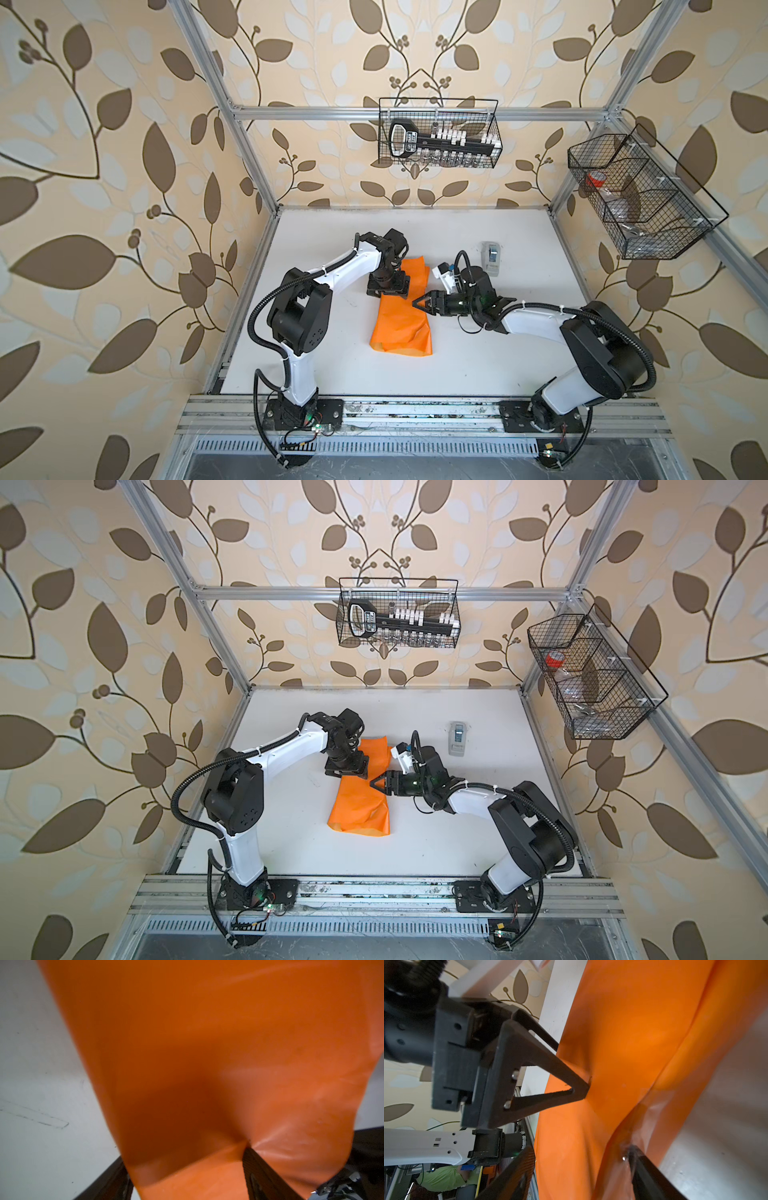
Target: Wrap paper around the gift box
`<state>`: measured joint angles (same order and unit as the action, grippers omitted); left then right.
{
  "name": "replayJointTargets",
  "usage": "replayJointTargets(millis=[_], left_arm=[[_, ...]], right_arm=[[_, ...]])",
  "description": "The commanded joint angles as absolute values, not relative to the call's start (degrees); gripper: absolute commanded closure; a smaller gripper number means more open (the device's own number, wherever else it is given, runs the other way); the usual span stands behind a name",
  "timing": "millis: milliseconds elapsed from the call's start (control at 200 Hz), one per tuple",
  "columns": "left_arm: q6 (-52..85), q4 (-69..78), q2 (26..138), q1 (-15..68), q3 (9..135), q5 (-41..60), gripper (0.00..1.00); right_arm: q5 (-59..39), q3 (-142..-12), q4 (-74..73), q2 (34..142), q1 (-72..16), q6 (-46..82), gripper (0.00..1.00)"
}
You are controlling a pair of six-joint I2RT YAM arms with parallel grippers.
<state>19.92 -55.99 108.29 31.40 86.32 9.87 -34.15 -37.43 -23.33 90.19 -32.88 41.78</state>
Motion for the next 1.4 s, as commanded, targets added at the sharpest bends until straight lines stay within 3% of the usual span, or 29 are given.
replayJointTargets(millis=[0,325,505,790,875,995,1050,1135,1249,1334,1394], left_arm=[[17.44,-59.19,108.92,31.94,87.91,8.97,0.2],[15.97,-61.74,110.88,31.85,87.52,10.21,0.2],[15.99,-61.57,111.77,31.98,86.28,10.03,0.2],[16.61,-60.48,112.39,31.95,85.7,10.45,0.2],[16.87,-60.12,112.49,31.96,85.82,10.61,0.2],[17.03,-59.7,112.52,31.99,85.72,10.53,0.2],[17.09,-59.51,112.5,31.96,85.69,10.64,0.2],[17.14,-59.48,112.5,31.95,85.79,10.79,0.2],[17.09,-59.34,112.5,31.92,85.69,10.78,0.2],[17.13,-59.33,112.41,31.95,85.52,10.84,0.2],[17.13,-59.24,112.41,31.99,85.36,10.85,0.2]], right_arm=[[-35.69,-37.26,-30.17,90.53,-36.84,45.0,0.27],[-31.47,-36.27,-30.57,88.02,-40.62,46.77,0.29],[-29.57,-37.01,-22.74,82.76,-39.49,43.65,0.28],[-30.91,-47.02,5.95,77.98,-36.51,28.2,0.29],[-32.68,-50.25,14.58,78.2,-35.02,22.54,0.35],[-30.91,-51.69,19.92,77.08,-33.65,19.17,0.36],[-30.1,-50.65,18.84,76.2,-32.66,20.32,0.38],[-31.0,-47.56,14.58,75.87,-30.19,23.86,0.52],[-37.86,-37.78,-3.49,74.82,-26.51,34.17,0.64],[-40.68,-30.24,-19.28,74.61,-24.61,42.51,0.65],[-41.79,-25.42,-30.83,75.55,-23.4,48.74,0.59]])
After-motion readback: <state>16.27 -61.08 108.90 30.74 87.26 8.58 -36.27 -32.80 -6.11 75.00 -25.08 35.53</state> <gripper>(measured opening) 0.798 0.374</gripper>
